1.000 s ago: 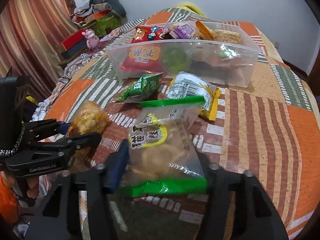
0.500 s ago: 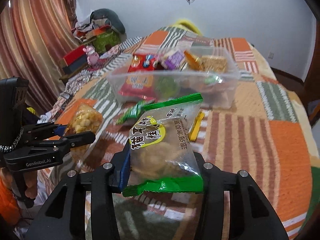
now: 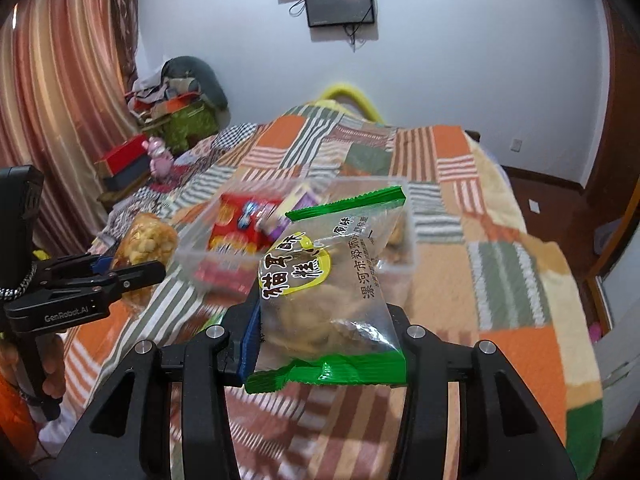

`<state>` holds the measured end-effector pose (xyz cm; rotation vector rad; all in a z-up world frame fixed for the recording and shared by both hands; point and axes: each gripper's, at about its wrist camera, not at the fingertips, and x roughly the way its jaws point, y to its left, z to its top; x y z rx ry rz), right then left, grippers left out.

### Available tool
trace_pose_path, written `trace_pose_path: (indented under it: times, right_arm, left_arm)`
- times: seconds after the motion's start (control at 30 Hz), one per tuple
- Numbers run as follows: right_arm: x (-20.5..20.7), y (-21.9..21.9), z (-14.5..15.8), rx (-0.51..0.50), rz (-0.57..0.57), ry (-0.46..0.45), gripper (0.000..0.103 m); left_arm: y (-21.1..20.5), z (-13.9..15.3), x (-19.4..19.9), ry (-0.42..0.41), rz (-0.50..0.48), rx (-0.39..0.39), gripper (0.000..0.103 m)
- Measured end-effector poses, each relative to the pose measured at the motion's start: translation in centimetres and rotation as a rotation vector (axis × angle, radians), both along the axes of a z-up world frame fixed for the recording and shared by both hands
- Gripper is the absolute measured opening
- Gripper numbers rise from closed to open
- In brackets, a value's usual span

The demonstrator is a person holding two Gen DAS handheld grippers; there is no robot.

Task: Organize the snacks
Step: 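Carry both bags into the clear box and open both tools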

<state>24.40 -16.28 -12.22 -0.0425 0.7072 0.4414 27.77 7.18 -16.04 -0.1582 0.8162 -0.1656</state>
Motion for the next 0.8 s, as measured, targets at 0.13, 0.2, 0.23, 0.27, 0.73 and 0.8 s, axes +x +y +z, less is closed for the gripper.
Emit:
trace_pose_path:
  times: [0.13,0.2,0.23,0.27,0.73,0.8]
  right_arm:
    - [2.0,-0.1,0.1,-0.003,-0.017,-0.008,0.043]
    - [3.1,0.1,-0.1,-0.011,-0.026,-0.008,0.043]
    - [3.7,0.1,-0.2,-0.014,-0.03,-0.007,0.043]
    - [4.3,0.2,-0.4,-0.017,-0.033,-0.005,0.043]
    - [9.3,1.2,-3.4,-0.052,-0.025,0.053,0.043]
    - [9.4,1.1,-3.7,-0.06,-0.031,0.056,0.043]
  left_arm:
    - [0.3,0.1,2.5,-0.003,0.011,-0.005,0.045]
    - [0.4,-0.1,3.7,0.0,0.016,-0.005,0.044]
    - [0.5,-0.2,4.3,0.002,0.019,-0.004,0.044]
    - [0.5,-0.4,4.9,0.005,0.019,-0.004,0.044]
    - [0.2,-3.5,10.5,0.043,0.018,0.017,0.044]
    - [0.2,-3.8,10.7,0.043,0.024,0.028,0.045]
